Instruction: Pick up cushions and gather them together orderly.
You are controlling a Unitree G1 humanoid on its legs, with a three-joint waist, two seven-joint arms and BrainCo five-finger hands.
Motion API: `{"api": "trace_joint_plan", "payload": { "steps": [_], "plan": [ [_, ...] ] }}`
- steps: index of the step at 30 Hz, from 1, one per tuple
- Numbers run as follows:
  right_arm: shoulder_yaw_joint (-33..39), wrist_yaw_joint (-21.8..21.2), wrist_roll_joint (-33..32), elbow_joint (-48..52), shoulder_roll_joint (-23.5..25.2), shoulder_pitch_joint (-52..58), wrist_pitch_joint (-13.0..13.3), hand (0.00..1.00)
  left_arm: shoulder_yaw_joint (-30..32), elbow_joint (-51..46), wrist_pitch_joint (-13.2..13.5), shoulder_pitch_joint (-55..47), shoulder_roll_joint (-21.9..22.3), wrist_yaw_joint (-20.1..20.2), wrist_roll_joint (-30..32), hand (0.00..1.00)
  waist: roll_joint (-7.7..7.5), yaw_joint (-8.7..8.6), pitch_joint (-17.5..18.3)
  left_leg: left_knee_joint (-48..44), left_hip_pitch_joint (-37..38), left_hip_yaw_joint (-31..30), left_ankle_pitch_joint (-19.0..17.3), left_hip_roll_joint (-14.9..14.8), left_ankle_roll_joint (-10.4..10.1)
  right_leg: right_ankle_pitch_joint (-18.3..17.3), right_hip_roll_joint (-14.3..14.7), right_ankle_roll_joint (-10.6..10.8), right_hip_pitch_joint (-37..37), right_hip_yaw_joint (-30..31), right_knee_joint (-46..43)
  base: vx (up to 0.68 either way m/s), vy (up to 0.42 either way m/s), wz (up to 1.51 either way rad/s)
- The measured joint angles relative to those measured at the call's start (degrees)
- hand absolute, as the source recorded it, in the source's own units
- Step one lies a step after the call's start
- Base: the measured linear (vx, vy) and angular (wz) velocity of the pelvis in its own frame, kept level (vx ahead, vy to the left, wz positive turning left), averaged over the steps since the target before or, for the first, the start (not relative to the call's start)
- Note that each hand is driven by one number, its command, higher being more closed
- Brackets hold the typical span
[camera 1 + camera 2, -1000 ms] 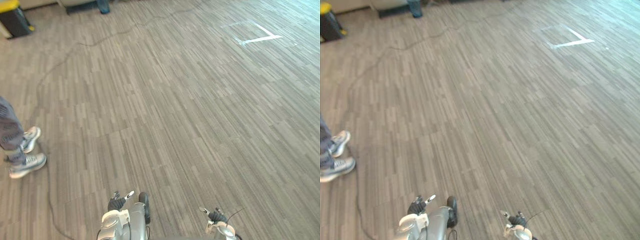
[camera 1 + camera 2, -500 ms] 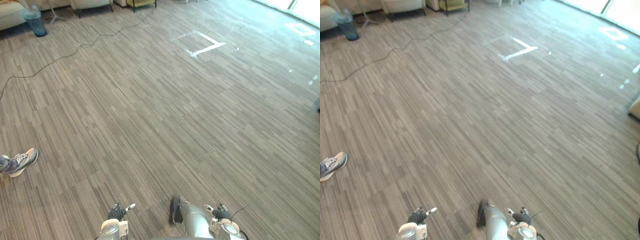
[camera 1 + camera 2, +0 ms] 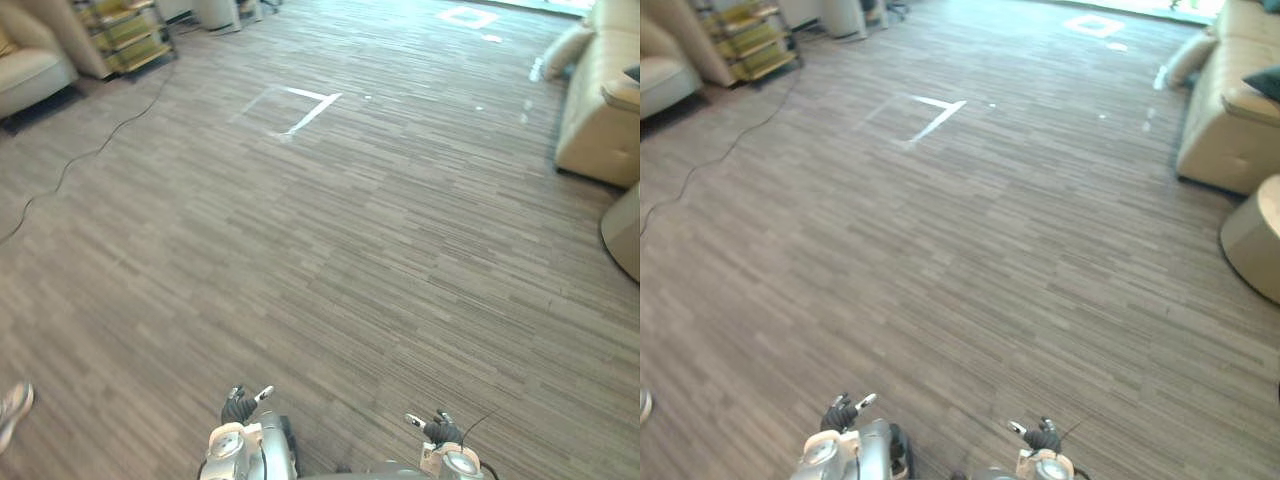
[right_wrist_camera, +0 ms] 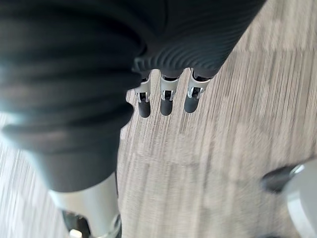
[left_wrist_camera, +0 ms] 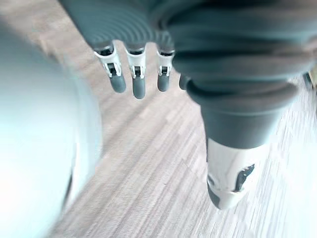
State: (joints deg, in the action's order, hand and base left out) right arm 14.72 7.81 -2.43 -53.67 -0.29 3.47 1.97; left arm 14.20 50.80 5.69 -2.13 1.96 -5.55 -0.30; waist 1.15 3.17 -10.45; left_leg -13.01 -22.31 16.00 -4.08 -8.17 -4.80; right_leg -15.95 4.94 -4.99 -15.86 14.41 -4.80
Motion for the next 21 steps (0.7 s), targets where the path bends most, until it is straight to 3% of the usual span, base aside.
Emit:
{"api": "trace_joint_plan", "payload": {
  "steps": [1, 2, 3, 4, 5, 6, 7, 8, 10, 12, 14, 15, 16, 17, 18, 19, 20, 21],
  "plan": [
    [0.0, 0.0, 0.1, -0.1, 0.1, 0.3, 0.0, 0.0, 0.0, 0.0, 0.0, 0.0, 0.0, 0.0, 0.0, 0.0, -0.24, 0.41, 0.1, -0.9, 0.2, -0.5, 2.8, 0.1, 1.2, -0.5, -0.5, 0.6, -0.6, 0.6, -0.3, 0.78, 0.381, -1.27],
    [0.3, -0.1, 0.1, -0.1, 1.1, 1.1, 0.0, 0.0, 0.2, 0.7, 0.0, -0.8, -1.1, 0.0, 0.0, 0.0, -1.8, 0.79, 2.5, -2.7, 0.6, -0.7, 8.2, 2.1, 5.0, -2.3, -2.8, 3.3, -0.2, 1.0, -4.2, 0.82, 0.383, -0.82],
    [0.8, 0.0, 0.1, -0.2, 2.8, 2.0, 0.2, 0.0, 0.1, 1.2, 0.0, -0.7, -2.4, 0.0, 0.0, 0.0, -4.84, -0.03, 4.0, -3.6, 1.8, 1.1, 5.3, 4.1, 6.4, -3.1, -5.3, 5.0, 3.3, -0.1, -12.6, 0.98, 0.454, -0.66],
    [0.9, 0.0, 0.1, -0.6, 3.1, 2.5, 0.2, 0.0, 0.0, 1.2, 0.0, -0.6, -2.6, 0.0, 0.0, 0.0, -5.6, 0.0, 4.0, -4.1, 2.9, 1.9, 4.1, 4.9, 6.3, -2.4, -5.8, 6.2, 5.2, -0.6, -18.2, 0.78, 0.352, -0.34],
    [0.8, -0.2, 0.1, -1.3, 3.2, 2.9, 0.0, 0.0, -0.1, 1.6, 0.0, -0.6, -2.9, -0.2, -0.1, 0.0, -6.4, 0.0, 3.9, -4.4, 6.5, 2.4, 0.6, 6.5, 6.6, 2.7, -6.4, 12.2, 10.4, -2.4, -32.3, 0.59, 0.277, -0.26],
    [0.8, -0.2, 0.2, -1.3, 3.1, 3.1, 0.2, 0.0, -0.1, 1.7, -0.1, -0.4, -3.0, -0.2, -0.3, 0.0, -6.39, -0.22, 3.8, -4.4, 8.0, 2.4, -0.6, 7.1, 6.8, 6.1, -6.8, 14.2, 12.2, -3.2, -37.4, 0.81, 0.362, -0.23],
    [0.8, -0.2, 0.2, -0.8, 2.3, 2.8, 0.8, 0.0, -1.2, 3.1, -0.8, 0.0, -2.5, -0.4, -0.9, 0.0, -5.44, -1.04, 3.0, -4.4, 14.4, 2.8, -4.9, 8.0, 7.1, 6.8, -8.6, 14.4, 18.1, -7.2, -53.2, 0.64, 0.268, -0.12],
    [0.8, -0.3, 0.2, -0.3, 1.9, 2.7, 0.9, 0.0, -1.5, 3.3, -1.0, 0.3, -2.1, -0.5, -1.0, 0.0, -4.93, -1.09, 2.6, -4.2, 16.6, 3.2, -6.1, 7.8, 7.2, 6.1, -9.0, 13.1, 19.8, -8.4, -56.3, 0.61, 0.242, -0.32],
    [0.6, -0.5, 0.3, 1.6, 0.3, 2.9, 1.3, 0.0, -2.5, 4.0, -1.1, 0.4, -0.5, -0.6, -1.0, 0.0, -1.88, -1.16, 2.4, -1.4, 24.8, 4.4, -10.0, 6.7, 6.5, 2.4, -10.4, 9.4, 28.5, -15.0, -59.6, 0.54, 0.18, -0.38],
    [0.8, -0.5, 0.1, 3.1, 0.7, 2.8, 1.6, 0.0, -2.5, 4.3, -1.1, 0.6, -0.2, -0.6, -1.0, 0.0, -2.02, -1.99, 2.4, 1.5, 30.1, 4.3, -11.7, 6.4, 5.8, 0.6, -10.8, 8.9, 35.4, -20.0, -54.9, 0.67, 0.137, -0.03],
    [0.9, -0.8, 0.1, 3.1, 0.7, 2.0, 2.0, 0.0, -3.1, 5.9, -1.3, 1.2, 0.0, -0.5, -1.0, 0.0, -2.19, -3.47, 2.3, 5.4, 35.7, 4.2, -12.0, 5.7, 5.8, 0.6, -10.4, 7.4, 39.5, -25.1, -40.4, 0.59, 0.002, 0.26],
    [1.0, -0.9, 0.1, 2.9, 0.6, 1.6, 2.0, 0.0, -4.7, 6.4, -1.3, 1.5, -0.2, -0.4, -1.0, 0.0, -2.44, -3.66, 2.3, 7.5, 38.2, 3.7, -12.0, 5.7, 5.8, 4.3, -9.8, 6.9, 40.1, -26.7, -27.5, 0.51, -0.044, 0.33],
    [1.1, -0.9, 0.1, 2.8, 0.6, 1.4, 2.0, 0.0, -5.1, 6.5, -1.3, 1.6, -0.3, -0.3, -0.9, 0.0, -2.63, -3.79, 2.1, 8.0, 39.0, 3.5, -12.0, 6.0, 5.8, 5.4, -9.7, 6.6, 40.2, -26.9, -24.5, 0.68, -0.095, 0.47],
    [2.0, -1.0, 0.1, 2.2, 0.5, 1.0, 1.7, 0.0, -5.3, 7.3, -1.4, 1.6, 0.0, -0.1, -0.8, 0.0, -3.11, -4.09, 1.8, 9.1, 42.3, 1.9, -12.0, 6.5, 5.8, 14.1, -9.2, 3.5, 40.0, -25.9, -17.9, 0.9, -0.164, 0.3],
    [2.8, -1.0, 0.3, 1.9, -0.1, 0.8, 1.4, 0.0, -4.4, 7.9, -1.5, 1.2, 1.0, 0.2, -0.5, 0.0, -0.88, -3.95, 2.5, 8.3, 44.2, 0.5, -11.5, 4.4, 5.1, 13.8, -7.9, 0.8, 39.5, -25.7, -21.2, 0.92, -0.178, 0.26],
    [3.0, -1.0, 0.2, 1.9, -0.3, 0.4, 1.4, 0.0, -3.8, 7.9, -1.5, 1.0, 1.3, 0.4, 0.3, 0.0, -0.18, -3.3, 2.2, 6.2, 44.1, -0.2, -9.5, 3.6, 1.8, 10.8, -8.3, -0.2, 39.6, -26.1, -24.9, 0.77, -0.17, 0.06],
    [3.4, -1.0, 0.1, 1.9, -0.3, 0.3, 1.4, 0.0, -3.8, 7.9, -1.5, 1.0, 1.3, 0.5, 0.3, 0.0, -0.13, -3.26, 2.1, 4.6, 43.9, -1.0, -8.5, 3.5, 1.0, 9.4, -8.6, -0.3, 39.5, -26.2, -26.4, 0.57, -0.177, 0.15],
    [3.1, -1.1, 0.2, 2.2, -0.8, -0.1, 0.8, 0.0, -3.7, 7.8, -1.5, 1.0, 1.8, 0.7, 0.8, 0.0, 0.71, -4.29, 1.7, -7.2, 40.2, -3.2, -5.6, 2.1, 0.1, 5.8, -8.1, -0.5, 36.4, -27.0, -27.5, 0.7, -0.237, 0.22]
  ]
}}
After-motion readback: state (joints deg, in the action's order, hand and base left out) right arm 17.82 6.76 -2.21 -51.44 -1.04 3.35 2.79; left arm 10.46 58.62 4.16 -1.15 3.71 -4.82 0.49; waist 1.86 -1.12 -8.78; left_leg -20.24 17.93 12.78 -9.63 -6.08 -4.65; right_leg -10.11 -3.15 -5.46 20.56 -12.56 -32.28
